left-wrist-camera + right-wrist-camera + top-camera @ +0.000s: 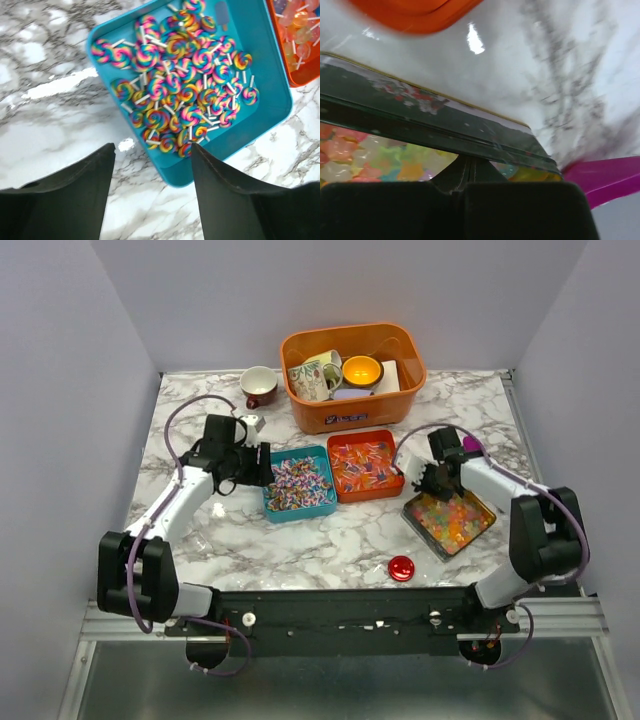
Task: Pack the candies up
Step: Move the storage box to the center of the board.
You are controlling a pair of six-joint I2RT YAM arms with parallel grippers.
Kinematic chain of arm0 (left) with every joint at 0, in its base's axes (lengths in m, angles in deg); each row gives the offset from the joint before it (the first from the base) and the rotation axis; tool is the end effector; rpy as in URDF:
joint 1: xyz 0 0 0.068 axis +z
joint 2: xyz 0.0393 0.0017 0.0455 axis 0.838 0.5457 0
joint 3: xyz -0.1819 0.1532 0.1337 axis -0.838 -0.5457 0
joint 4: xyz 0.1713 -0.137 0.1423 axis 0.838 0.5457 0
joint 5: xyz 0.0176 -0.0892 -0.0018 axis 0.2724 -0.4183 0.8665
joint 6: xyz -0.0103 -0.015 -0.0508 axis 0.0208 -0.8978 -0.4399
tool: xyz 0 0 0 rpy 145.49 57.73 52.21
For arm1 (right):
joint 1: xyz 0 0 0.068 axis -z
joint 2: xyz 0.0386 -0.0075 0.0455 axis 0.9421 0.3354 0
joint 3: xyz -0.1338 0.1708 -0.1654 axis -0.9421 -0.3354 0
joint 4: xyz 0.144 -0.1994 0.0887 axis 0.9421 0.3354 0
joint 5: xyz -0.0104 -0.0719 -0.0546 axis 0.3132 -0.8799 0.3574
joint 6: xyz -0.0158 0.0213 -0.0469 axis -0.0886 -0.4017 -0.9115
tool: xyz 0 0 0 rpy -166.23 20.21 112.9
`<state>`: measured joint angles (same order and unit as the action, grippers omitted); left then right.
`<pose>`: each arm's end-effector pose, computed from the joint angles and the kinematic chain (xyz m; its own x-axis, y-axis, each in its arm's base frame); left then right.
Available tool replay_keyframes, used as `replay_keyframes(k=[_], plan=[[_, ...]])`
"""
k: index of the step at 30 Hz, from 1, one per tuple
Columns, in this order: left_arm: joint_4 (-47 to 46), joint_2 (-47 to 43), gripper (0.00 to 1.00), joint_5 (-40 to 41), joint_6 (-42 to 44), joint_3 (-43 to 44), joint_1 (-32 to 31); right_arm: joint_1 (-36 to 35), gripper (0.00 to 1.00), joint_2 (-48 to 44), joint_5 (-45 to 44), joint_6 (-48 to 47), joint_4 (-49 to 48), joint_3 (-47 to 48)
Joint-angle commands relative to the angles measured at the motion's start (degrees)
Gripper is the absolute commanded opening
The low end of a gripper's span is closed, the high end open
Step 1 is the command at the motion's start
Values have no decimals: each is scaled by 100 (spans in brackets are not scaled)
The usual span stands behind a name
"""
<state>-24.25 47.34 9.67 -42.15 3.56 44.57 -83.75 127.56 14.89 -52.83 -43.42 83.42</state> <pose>0.2739 -0.0717 0.2482 -0.7876 0.0503 -0.6142 0.3078 0.8955 -0.3215 0.2755 0.0668 0.1739 -0.3081 -0.9245 -0.2242 -0.8934 0.3622 -0.2657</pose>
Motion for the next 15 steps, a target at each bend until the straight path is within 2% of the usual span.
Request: replay_keyframes(k=[1, 5, 9, 15], plan=[[818, -411, 75, 77, 372, 607, 497, 42, 1, 825, -350, 117, -864, 1049], [1292, -676, 78, 104, 1031, 810, 1024, 34, 1, 1519, -448, 64, -1137, 1883], [1785, -843, 78, 42, 1918, 802, 2023, 42, 1, 2135, -527, 116, -1102, 2867], [2102, -720, 79, -133, 2964, 854, 3168, 34, 1, 2592, -510, 222, -1146, 3291]])
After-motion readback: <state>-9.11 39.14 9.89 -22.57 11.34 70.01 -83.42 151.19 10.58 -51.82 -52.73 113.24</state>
